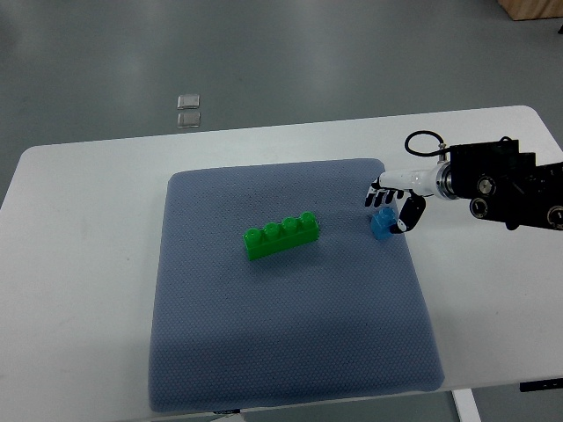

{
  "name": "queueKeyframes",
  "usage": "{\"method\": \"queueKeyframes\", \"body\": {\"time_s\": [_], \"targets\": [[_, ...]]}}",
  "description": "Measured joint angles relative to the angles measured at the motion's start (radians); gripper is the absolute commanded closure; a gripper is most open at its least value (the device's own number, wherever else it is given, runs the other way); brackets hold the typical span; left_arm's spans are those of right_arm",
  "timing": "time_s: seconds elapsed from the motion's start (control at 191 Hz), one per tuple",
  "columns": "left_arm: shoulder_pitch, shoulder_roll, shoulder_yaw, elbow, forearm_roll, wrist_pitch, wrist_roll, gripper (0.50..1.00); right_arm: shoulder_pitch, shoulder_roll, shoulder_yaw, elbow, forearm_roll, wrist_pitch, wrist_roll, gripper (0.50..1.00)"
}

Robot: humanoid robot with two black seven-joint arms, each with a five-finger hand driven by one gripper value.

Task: Stack blue block on green block with right hand
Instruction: 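Close the right hand fingers around the blue block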

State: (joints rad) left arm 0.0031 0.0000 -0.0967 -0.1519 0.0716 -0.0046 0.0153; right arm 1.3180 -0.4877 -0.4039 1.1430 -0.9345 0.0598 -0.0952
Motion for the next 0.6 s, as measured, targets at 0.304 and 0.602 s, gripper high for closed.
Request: {"method": "queueKeyframes", "body": {"time_s": [0.304,0.602], "targets": [[0.0,0.0,0.0,0.0,0.0,0.0,0.0,0.5,0.0,0.0,-0.004,0.0,-0.006,0.0,0.0,0.775],[0.0,0.0,0.0,0.0,0.0,0.0,0.0,0.5,0.0,0.0,-0.004,0.0,-0.019,-0.001,0.002,0.85]]}}
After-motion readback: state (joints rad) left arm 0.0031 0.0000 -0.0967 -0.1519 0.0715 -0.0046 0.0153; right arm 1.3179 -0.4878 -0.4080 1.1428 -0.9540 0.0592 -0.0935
